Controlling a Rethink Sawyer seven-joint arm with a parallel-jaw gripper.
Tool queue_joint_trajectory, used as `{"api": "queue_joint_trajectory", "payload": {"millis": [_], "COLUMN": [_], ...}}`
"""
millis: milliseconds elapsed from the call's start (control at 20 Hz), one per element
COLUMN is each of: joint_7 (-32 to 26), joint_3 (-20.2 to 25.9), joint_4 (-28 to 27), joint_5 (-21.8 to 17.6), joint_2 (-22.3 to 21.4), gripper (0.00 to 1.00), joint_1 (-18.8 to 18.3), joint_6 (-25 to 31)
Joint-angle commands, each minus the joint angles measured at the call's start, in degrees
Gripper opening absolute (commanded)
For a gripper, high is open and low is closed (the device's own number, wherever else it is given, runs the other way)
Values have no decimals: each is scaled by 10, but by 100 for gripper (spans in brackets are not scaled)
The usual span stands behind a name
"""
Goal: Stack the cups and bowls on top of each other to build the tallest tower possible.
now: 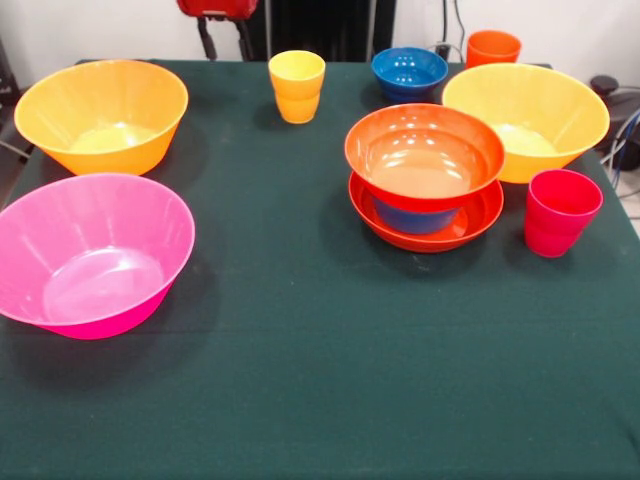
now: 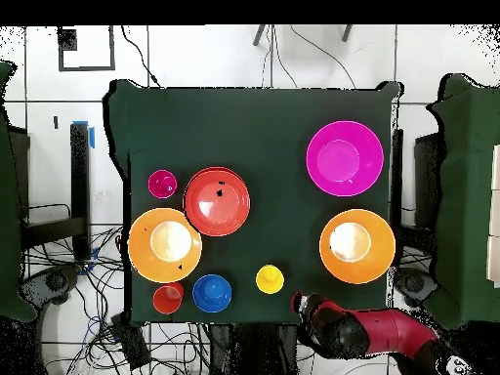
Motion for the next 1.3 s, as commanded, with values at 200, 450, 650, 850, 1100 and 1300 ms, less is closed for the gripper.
{"api": "queue_joint_trajectory", "payload": {"millis": [200,450,650,850,1100,1300], "joint_7": [-187,-186,-171,-164,-169,-182], "joint_3": [112,144,177,219,266,290], "joint_4": [-58,-30,1,16,8,-18], "joint_5": [-29,3,40,94,154,172], "joint_2": [-6,-49,-98,-155,-212,-224], "gripper": [100,100,100,100,100,100], "joint_1": [-10,-21,-27,-25,-19,-16], "joint_6": [115,159,186,224,275,313]}}
